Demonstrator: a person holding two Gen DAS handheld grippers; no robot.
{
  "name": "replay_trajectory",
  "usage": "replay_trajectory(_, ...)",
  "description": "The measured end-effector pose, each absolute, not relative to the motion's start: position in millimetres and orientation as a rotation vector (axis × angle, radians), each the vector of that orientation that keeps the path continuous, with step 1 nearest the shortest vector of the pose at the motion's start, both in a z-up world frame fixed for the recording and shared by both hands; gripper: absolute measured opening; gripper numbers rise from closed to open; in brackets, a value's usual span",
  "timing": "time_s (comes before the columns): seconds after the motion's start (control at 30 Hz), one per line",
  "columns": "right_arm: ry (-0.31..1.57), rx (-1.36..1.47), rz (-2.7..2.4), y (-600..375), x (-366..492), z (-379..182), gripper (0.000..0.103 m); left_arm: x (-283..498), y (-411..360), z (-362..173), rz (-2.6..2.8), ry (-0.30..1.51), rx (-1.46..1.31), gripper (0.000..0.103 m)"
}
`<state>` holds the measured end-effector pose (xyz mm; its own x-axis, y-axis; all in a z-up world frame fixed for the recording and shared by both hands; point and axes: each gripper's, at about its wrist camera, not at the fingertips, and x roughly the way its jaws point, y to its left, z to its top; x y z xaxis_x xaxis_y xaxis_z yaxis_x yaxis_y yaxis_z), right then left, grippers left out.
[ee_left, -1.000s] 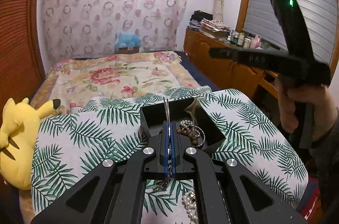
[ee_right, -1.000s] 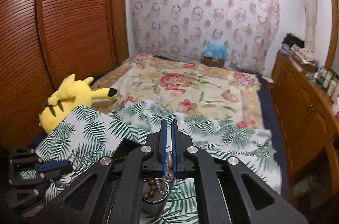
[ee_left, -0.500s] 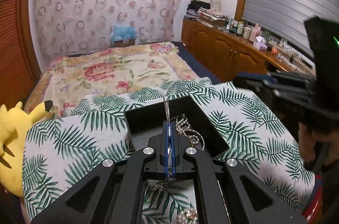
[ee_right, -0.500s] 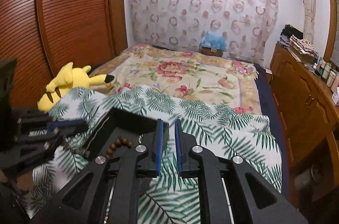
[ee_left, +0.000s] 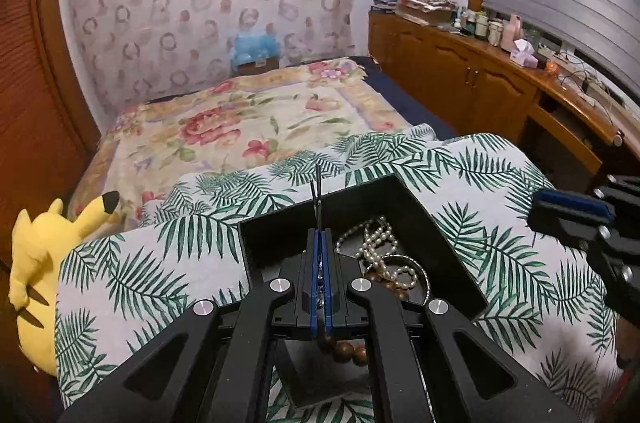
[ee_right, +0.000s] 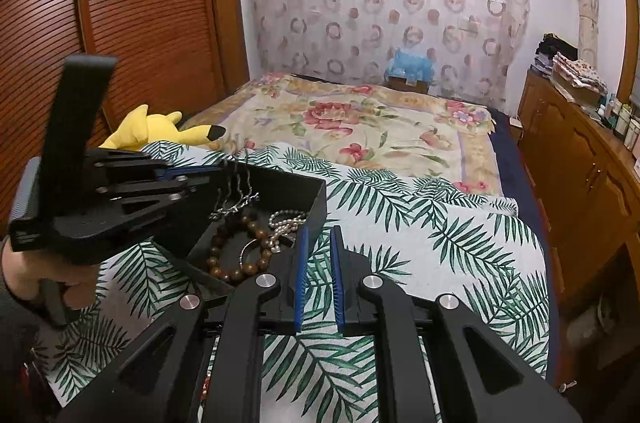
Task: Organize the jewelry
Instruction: 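Carry the hairpins over the black box and open the left tool, then move the open left tool back to the pearl necklaces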
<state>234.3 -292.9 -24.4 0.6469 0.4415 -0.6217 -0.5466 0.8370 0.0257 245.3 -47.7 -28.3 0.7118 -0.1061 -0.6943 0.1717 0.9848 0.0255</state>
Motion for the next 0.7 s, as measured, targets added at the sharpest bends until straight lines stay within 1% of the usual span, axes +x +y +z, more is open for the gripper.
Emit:
replay_trajectory(0.37, 0.65, -0.191, 0.593, -287.9, 210.2, -32.5, 0.013, 215.8, -44.6, -6.5, -0.223, 0.703, 0.06, 0.002)
replay_trajectory(0.57, 0.648, -0.183, 0.61, -289.8, 196.0, -34.1, 0.013, 196.1, -29.8, -2.6, -0.222, 0.69, 0.026, 0.004)
replay_trajectory(0.63, 0.648, -0.178, 0.619, -291.1, 189.8, -35.7, 0.013, 186.6, -22.0, -6.4, -0.224, 0.693, 0.009, 0.009)
replay_trajectory(0.67, 0.649, -0.174, 0.626, -291.6, 185.9, -36.9, 0.013, 182.4, -19.6, -8.1, -0.224, 0.694, 0.002, 0.015)
replay_trajectory(0.7, 0.65, -0.171, 0.631, -292.0, 182.6, -38.8, 0.013, 175.5, -16.9, -10.6, -0.224, 0.693, -0.004, 0.018)
